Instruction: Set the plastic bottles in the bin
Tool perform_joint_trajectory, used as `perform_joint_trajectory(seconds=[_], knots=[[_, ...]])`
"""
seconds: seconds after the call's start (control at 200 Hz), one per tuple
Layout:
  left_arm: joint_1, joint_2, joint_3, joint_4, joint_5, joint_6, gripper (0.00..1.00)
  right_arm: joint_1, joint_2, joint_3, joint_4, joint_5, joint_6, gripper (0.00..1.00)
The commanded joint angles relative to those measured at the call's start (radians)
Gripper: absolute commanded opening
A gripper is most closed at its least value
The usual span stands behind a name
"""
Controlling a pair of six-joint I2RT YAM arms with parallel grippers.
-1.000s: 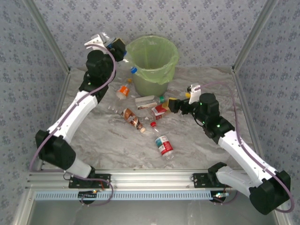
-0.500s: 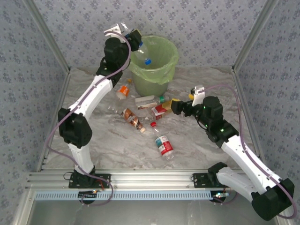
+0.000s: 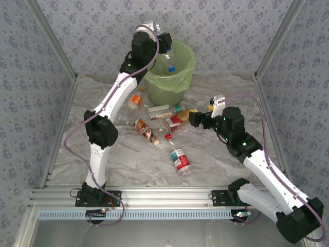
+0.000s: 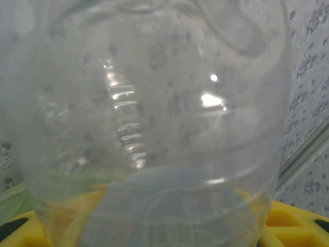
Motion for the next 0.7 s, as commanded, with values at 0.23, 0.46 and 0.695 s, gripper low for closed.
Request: perform_joint_trajectory(seconds=[0.23, 0.46, 0.695], knots=[[-0.011, 0.226, 0.415, -0.339, 0.080, 0.101, 0.54, 0.006, -0.012, -0.017, -0.007, 0.030, -0.021, 0.99], [-0.009, 0.229, 0.360, -0.327, 0.059, 0.100, 0.57, 0.005, -0.006, -0.011, -0.007, 0.030, -0.024, 0.99], [-0.008, 0.231, 0.368, -0.341, 0.043, 0.080, 0.72, 0.005, -0.002, -0.009, -0.006, 0.027, -0.025, 0.99]])
